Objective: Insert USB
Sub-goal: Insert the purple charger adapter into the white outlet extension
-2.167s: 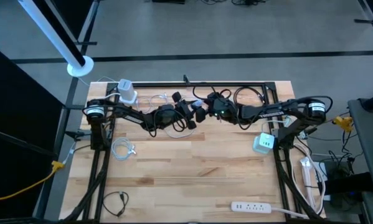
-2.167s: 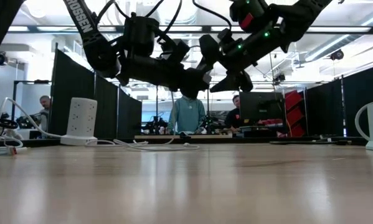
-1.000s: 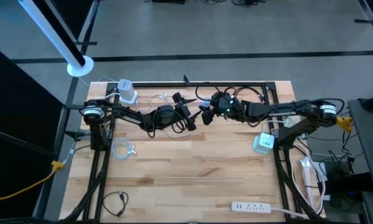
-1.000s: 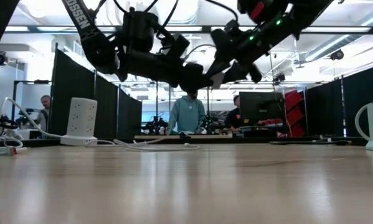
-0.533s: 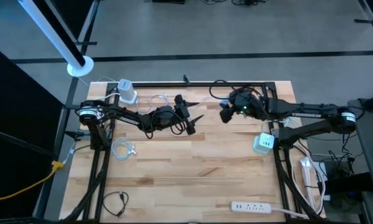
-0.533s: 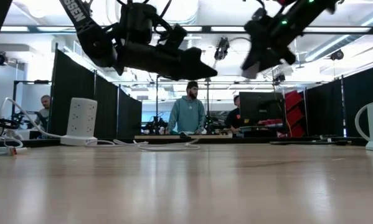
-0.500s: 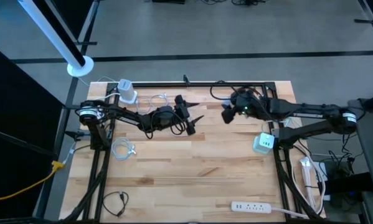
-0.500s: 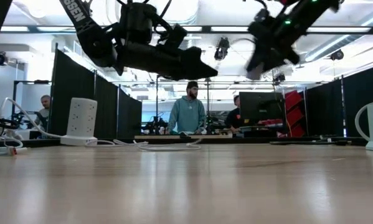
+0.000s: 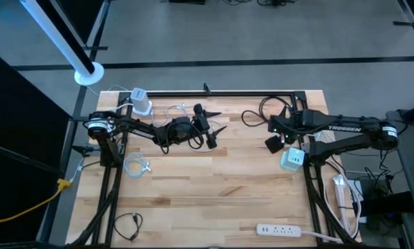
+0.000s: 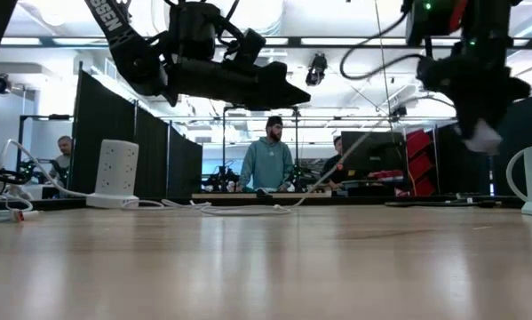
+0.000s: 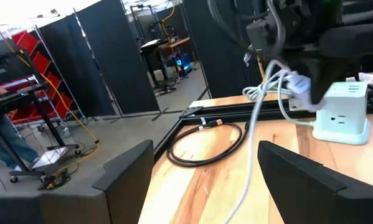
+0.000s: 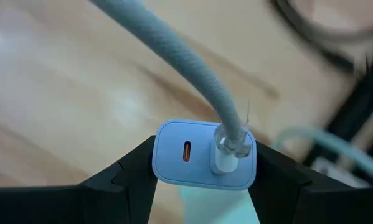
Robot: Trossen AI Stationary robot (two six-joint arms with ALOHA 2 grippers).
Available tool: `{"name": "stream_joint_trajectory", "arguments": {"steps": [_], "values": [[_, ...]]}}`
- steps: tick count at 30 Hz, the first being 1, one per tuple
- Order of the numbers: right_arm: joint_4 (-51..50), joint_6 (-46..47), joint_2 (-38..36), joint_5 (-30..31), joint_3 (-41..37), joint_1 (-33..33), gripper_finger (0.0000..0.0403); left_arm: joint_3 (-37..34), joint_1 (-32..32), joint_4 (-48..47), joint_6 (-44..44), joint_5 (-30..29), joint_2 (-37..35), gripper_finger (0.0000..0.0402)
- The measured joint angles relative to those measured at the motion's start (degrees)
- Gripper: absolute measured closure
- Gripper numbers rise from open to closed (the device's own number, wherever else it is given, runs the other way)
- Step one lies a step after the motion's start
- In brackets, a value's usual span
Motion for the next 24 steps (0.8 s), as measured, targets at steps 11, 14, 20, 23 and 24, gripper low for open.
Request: {"name": "stream_joint_trajectory", "arguments": {"steps": [11,14,20,23,24], "values": [[-11.06,-4.68,11.19,8.29,5.78,-0.90,0.0210,1.66,0.79,0.01,0.51,0.01,0.00,0.0125],[-14.46,-6.24,14.62,11.40,7.70,-1.20,0.0210,2.14,0.98,0.02,0.56,0.01,0.00,0.0125],[-19.22,-9.76,21.12,15.07,8.63,-1.36,0.0210,2.44,1.10,-0.04,0.59,0.02,0.00,0.0125],[-15.93,-11.45,21.30,15.18,9.18,-0.81,0.0210,2.44,1.10,-0.48,0.59,0.02,0.00,0.0125],[-14.65,-11.81,21.16,15.25,9.79,-0.59,0.0210,2.44,1.10,-0.64,0.59,0.02,0.00,0.0125]]}}
